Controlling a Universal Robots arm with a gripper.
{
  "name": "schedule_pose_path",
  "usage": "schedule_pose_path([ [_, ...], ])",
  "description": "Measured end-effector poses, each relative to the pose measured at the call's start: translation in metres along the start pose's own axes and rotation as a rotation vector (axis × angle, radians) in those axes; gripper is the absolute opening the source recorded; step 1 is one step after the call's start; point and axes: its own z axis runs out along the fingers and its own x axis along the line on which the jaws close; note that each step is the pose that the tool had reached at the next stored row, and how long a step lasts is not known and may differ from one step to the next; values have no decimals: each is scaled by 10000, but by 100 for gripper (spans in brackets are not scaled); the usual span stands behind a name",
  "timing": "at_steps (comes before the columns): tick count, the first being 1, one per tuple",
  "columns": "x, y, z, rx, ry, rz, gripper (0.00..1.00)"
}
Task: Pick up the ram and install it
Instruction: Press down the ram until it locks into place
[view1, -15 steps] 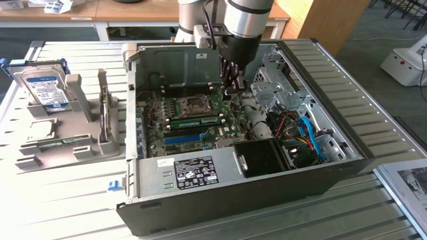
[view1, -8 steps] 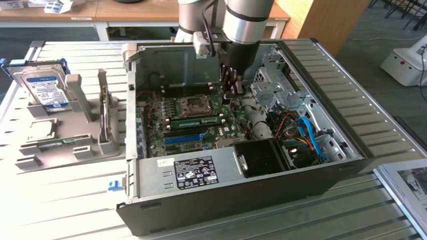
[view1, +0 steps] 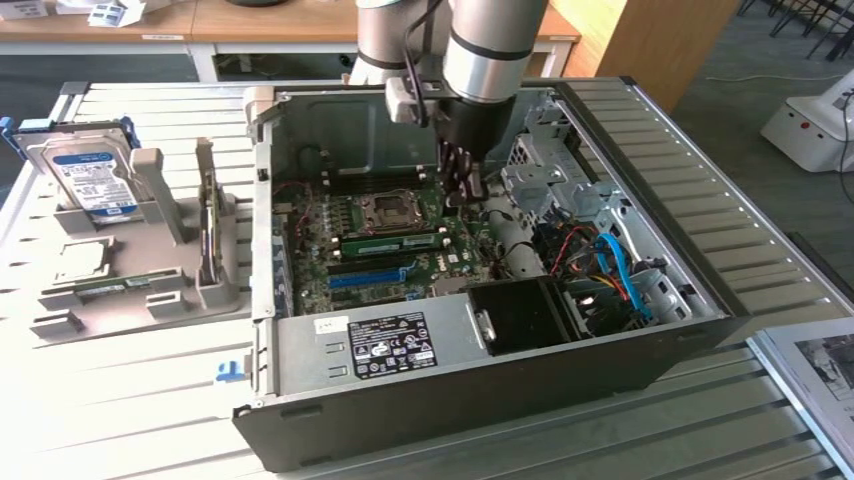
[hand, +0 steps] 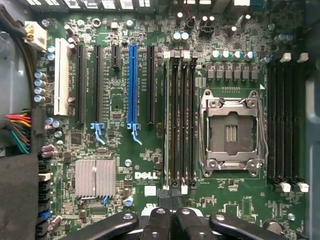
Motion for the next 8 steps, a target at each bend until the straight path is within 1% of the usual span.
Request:
schedule_pose_path([
  [8, 2, -4, 144, 0, 2, 0, 10],
])
